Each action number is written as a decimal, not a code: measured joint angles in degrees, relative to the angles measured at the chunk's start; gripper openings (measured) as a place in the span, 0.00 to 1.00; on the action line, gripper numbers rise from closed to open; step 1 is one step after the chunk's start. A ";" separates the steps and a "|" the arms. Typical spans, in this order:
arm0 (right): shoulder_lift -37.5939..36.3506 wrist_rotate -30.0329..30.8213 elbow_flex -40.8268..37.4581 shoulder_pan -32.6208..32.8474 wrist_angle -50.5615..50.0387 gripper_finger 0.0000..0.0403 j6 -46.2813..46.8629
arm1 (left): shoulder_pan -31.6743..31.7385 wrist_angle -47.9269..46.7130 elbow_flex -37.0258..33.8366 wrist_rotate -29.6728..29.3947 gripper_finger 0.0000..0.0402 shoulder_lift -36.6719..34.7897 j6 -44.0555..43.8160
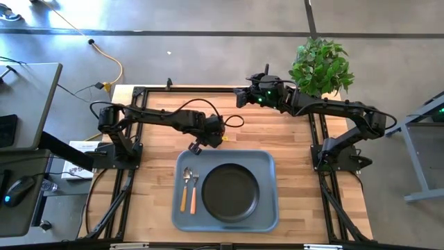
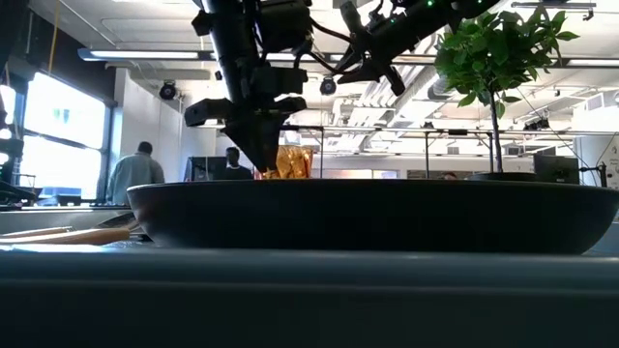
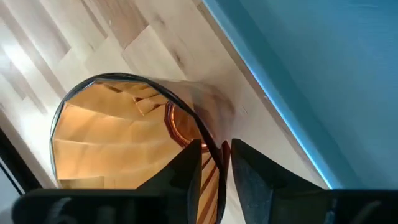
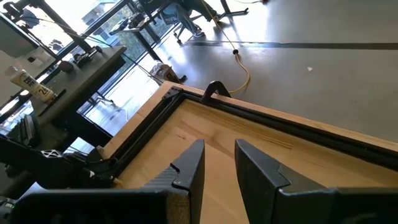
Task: Pick and place plate/cup/fork/spoon on tray
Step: Put the brown cup on the blue serving tray to the top right of the black plate
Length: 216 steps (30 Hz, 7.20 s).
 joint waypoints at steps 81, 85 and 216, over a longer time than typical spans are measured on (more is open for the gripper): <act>21.98 -11.85 16.15 6.05 -22.82 0.36 -7.92 | 4.68 -16.63 0.01 -14.69 0.21 -32.95 -38.63; 22.80 -11.72 16.15 6.57 -23.18 0.36 -7.93 | 4.68 -16.65 0.00 -14.67 0.21 -32.93 -38.69; 3.44 5.19 7.55 32.58 -69.48 0.00 24.86 | 4.66 -20.09 -0.04 -14.16 0.21 -32.93 -41.13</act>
